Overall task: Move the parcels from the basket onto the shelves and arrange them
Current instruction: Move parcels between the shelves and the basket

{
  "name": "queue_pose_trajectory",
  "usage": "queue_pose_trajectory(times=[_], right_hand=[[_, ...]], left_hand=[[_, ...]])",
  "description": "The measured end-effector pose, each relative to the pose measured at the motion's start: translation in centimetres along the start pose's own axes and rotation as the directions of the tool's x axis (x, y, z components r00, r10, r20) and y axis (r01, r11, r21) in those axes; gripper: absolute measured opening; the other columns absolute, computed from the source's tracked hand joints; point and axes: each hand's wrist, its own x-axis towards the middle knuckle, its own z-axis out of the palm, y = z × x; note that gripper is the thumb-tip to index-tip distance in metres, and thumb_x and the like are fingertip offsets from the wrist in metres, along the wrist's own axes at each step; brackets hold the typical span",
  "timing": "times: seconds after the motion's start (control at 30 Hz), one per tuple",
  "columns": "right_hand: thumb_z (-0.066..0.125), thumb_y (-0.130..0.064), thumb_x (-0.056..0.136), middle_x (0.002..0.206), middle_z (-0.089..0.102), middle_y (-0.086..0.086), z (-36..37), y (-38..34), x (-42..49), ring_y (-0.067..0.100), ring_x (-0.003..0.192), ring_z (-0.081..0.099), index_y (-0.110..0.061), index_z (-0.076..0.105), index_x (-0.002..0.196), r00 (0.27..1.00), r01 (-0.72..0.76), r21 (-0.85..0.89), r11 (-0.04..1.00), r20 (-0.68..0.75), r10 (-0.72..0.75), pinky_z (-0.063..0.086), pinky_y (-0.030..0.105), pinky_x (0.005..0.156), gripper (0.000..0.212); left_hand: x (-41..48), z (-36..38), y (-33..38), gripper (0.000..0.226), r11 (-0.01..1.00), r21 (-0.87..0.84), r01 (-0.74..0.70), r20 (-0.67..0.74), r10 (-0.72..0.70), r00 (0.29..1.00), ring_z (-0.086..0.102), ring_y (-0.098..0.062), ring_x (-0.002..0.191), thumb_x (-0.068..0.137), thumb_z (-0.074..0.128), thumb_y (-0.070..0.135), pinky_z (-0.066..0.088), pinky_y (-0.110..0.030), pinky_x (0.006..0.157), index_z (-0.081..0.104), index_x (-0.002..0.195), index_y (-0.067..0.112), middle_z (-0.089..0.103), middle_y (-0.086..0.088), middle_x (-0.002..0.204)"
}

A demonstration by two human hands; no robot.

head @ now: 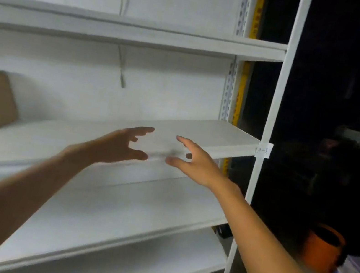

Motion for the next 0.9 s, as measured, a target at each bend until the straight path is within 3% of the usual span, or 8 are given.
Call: queue_pose_trajectory(times=[0.17, 0.3, 0.53, 0.9], right_hand=[[0.07, -0.047, 0.085, 0.153, 0.035, -0.007, 6.7, -7.0, 5.3, 0.016, 0.131, 0.044, -0.036, 0.033, 0.148, 0.99, 0.086, 0.027, 0.996, 0.106, -0.088, 0.041, 0.03, 0.1, 0.075], [0.069, -0.047, 0.085, 0.154, 0.034, -0.007, 13.8, -11.9, 8.1, 0.017, 0.131, 0.045, -0.036, 0.031, 0.149, 0.964, 0.16, 0.062, 0.985, 0.205, -0.169, 0.037, 0.026, 0.091, 0.075], [0.068, -0.045, 0.086, 0.154, 0.036, 0.0, 24.5, -18.6, 12.6, 0.019, 0.136, 0.041, -0.033, 0.033, 0.148, 0.914, 0.267, 0.066, 0.961, 0.299, -0.274, 0.035, 0.029, 0.103, 0.072], [0.066, -0.046, 0.087, 0.152, 0.04, 0.003, 36.5, -21.8, 19.0, 0.02, 0.135, 0.042, -0.03, 0.037, 0.147, 0.82, 0.336, 0.11, 0.935, 0.454, -0.348, 0.035, 0.027, 0.098, 0.069]], left_hand=[[-5.3, -8.4, -6.4, 0.076, 0.993, 0.04, 0.108, -0.112, -0.103, 0.988, 0.054, -0.019, 0.116, 0.08, 0.076, 0.022, 0.047, -0.034, 0.097, 0.037, 0.143, 0.033, 0.047, -0.001, 0.14], [-10.3, -14.1, -11.5, 0.071, 0.973, 0.069, 0.221, -0.189, -0.204, 0.96, 0.061, -0.019, 0.104, 0.083, 0.074, 0.018, 0.047, -0.026, 0.09, 0.037, 0.143, 0.029, 0.054, -0.006, 0.133], [-19.1, -20.6, -19.3, 0.069, 0.9, 0.219, 0.378, -0.26, -0.32, 0.911, 0.059, -0.018, 0.112, 0.087, 0.069, 0.023, 0.045, -0.024, 0.091, 0.034, 0.147, 0.025, 0.053, -0.004, 0.137], [-23.8, -25.5, -28.0, 0.064, 0.793, 0.224, 0.567, -0.338, -0.482, 0.808, 0.053, -0.024, 0.124, 0.089, 0.066, 0.021, 0.044, -0.034, 0.101, 0.036, 0.145, 0.028, 0.05, -0.008, 0.142]])
